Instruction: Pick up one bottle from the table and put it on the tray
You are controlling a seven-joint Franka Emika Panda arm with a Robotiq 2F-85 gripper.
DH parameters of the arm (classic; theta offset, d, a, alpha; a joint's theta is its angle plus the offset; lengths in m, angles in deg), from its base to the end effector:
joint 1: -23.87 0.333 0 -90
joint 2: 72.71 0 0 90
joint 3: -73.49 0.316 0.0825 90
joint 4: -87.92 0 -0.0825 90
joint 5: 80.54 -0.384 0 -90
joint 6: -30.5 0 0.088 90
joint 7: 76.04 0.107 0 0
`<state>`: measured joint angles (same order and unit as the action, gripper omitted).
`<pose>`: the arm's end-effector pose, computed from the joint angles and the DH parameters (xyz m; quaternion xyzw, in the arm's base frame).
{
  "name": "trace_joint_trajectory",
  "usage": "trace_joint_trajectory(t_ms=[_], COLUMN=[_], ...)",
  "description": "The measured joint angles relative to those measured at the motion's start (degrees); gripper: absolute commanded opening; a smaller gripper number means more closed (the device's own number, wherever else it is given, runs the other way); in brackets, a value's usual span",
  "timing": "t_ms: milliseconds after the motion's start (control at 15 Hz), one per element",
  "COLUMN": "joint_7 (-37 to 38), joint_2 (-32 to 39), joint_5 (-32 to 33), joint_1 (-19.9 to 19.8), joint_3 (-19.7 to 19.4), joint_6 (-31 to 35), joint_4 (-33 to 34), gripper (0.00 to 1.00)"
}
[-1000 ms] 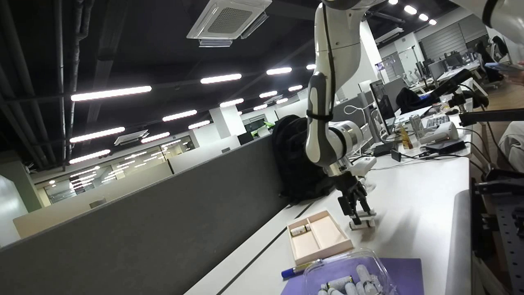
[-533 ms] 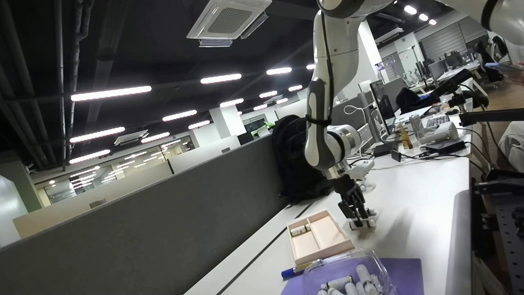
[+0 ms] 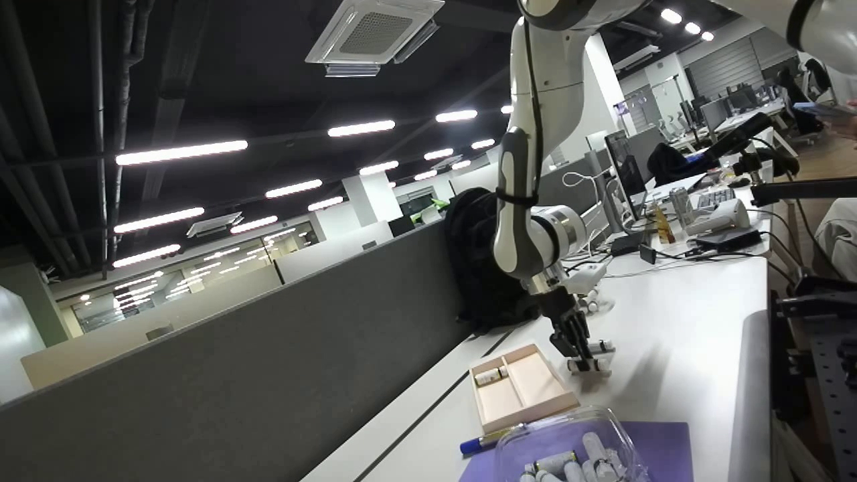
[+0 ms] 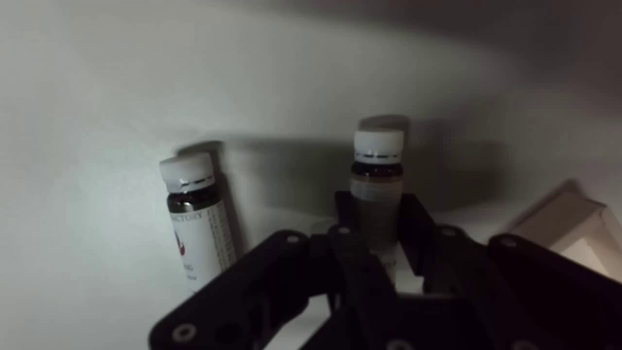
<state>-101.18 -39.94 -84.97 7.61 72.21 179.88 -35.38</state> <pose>0.5204 -0.1669 0.1201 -0.9977 -0.0333 0.0499 0.0319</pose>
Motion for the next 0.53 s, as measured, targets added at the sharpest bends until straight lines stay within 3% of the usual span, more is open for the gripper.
trace_joint_trajectory(t_ms=[267,533], joint_7=[-0.12,-0.03], joint_2=[-2.94,-6.14], joint_5=[-2.27,-10.56], joint_1=[-0.47,-1.22], joint_3=[2.87,6.5], joint_6=[0.49,0.39], joint_4=[-0.9,-1.16], gripper=[0.07,0.07])
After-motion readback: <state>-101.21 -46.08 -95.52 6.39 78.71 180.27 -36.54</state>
